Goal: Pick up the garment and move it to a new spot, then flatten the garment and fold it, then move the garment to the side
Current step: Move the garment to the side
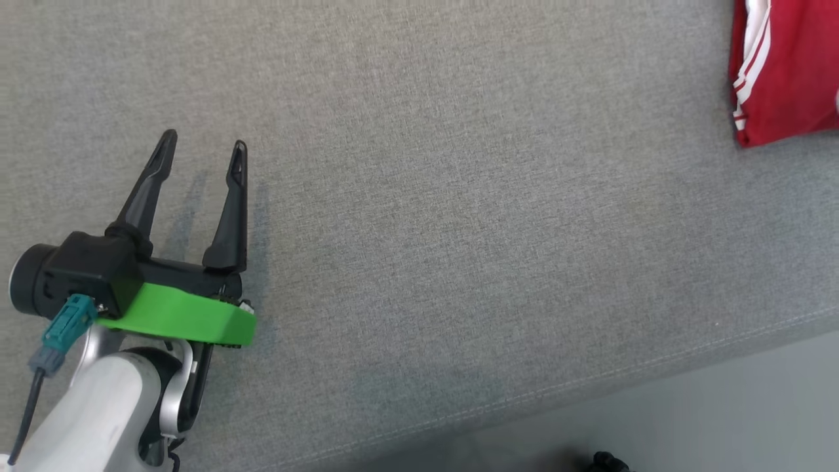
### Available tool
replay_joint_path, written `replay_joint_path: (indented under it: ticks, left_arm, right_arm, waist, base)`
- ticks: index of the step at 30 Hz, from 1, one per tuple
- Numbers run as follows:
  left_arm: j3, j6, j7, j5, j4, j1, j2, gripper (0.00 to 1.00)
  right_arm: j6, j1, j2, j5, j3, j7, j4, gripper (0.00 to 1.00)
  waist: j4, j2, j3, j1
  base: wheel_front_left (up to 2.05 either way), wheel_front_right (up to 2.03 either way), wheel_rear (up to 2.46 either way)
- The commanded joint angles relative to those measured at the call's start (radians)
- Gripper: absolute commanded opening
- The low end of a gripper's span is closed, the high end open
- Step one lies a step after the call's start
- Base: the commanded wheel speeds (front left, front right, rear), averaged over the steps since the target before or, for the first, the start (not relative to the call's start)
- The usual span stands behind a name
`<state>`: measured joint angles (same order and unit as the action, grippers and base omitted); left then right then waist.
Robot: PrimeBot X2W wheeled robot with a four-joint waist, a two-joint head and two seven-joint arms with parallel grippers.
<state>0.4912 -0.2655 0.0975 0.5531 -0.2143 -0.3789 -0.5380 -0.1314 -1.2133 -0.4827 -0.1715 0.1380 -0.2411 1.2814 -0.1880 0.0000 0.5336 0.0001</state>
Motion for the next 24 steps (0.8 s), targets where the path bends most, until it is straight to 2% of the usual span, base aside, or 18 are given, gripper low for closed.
replay_joint_path:
  ticks: [1,9,16,24]
  left_arm:
    - [-0.001,0.005,0.013,0.007,0.016,0.007,0.01,1.0]
    - [-0.006,0.031,0.08,0.065,0.145,0.046,0.062,1.0]
    - [-0.019,0.046,0.13,0.105,0.26,0.087,0.106,1.0]
    - [-0.038,0.039,0.156,0.11,0.336,0.171,0.113,1.0]
  right_arm:
    - [0.001,0.015,0.01,0.001,0.005,-0.009,-0.012,1.0]
    - [0.001,0.1,0.064,-0.06,0.082,-0.024,-0.129,1.0]
    - [0.001,0.256,0.069,-0.159,0.135,-0.023,-0.322,1.0]
    - [0.001,0.48,0.104,-0.199,0.097,-0.023,-0.55,1.0]
  waist:
    - [0.01,0.0,-0.048,-0.0001]
    - [0.052,0.0,-0.197,-0.0001]
    - [0.102,0.0,-0.326,-0.0001]
    - [0.136,0.0,-0.439,-0.0001]
  base:
    - [0.0,0.0,0.0]
    - [0.0,0.0,0.0]
    - [0.0,0.0,0.0]
    - [0.0,0.0,0.0]
